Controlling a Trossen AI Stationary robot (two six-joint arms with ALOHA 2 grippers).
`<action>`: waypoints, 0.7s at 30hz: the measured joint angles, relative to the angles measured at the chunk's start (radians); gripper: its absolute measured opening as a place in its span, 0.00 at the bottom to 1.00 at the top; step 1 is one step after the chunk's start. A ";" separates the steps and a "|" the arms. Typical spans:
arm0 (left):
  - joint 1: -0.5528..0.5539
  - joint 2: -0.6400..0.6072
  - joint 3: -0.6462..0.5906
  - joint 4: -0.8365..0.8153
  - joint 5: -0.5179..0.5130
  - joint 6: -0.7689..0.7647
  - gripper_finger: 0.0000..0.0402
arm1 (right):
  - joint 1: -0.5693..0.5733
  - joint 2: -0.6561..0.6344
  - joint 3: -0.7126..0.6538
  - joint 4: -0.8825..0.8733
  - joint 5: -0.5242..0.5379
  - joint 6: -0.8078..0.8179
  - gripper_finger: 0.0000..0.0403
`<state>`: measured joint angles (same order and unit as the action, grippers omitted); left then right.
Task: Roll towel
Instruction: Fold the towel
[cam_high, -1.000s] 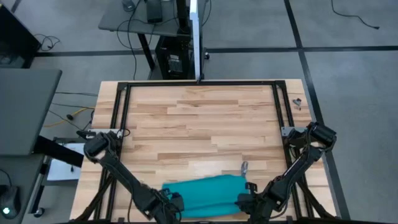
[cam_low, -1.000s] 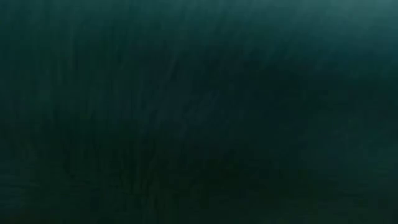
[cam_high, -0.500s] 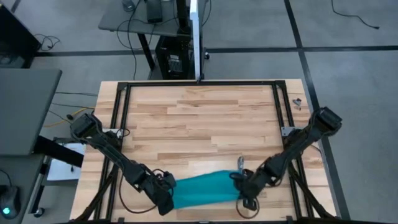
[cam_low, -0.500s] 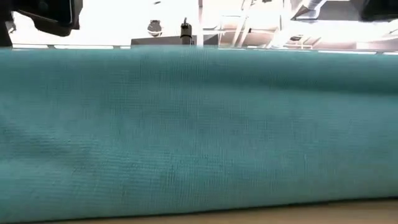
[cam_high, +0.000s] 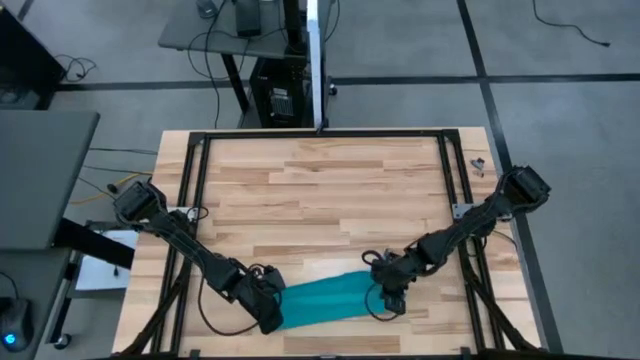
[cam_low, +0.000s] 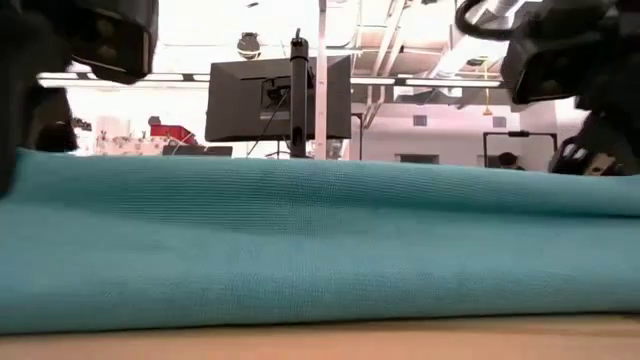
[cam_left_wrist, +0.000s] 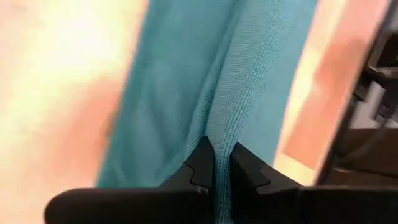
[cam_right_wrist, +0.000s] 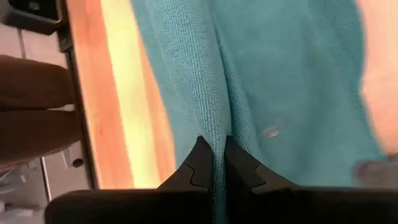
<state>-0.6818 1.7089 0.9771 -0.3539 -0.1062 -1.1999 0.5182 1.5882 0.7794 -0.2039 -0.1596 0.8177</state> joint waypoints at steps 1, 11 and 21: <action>-0.002 0.003 0.000 0.000 -0.002 -0.001 0.01 | -0.012 0.004 -0.001 0.000 0.000 -0.012 0.02; -0.006 0.012 0.001 0.000 -0.002 -0.020 0.03 | -0.046 0.015 0.000 0.002 -0.009 -0.060 0.08; -0.014 0.020 0.001 0.015 0.070 -0.076 0.27 | -0.047 0.022 -0.001 -0.004 -0.005 -0.030 0.28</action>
<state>-0.6963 1.7287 0.9779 -0.3385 -0.0359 -1.2758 0.4713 1.6104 0.7788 -0.2080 -0.1646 0.7879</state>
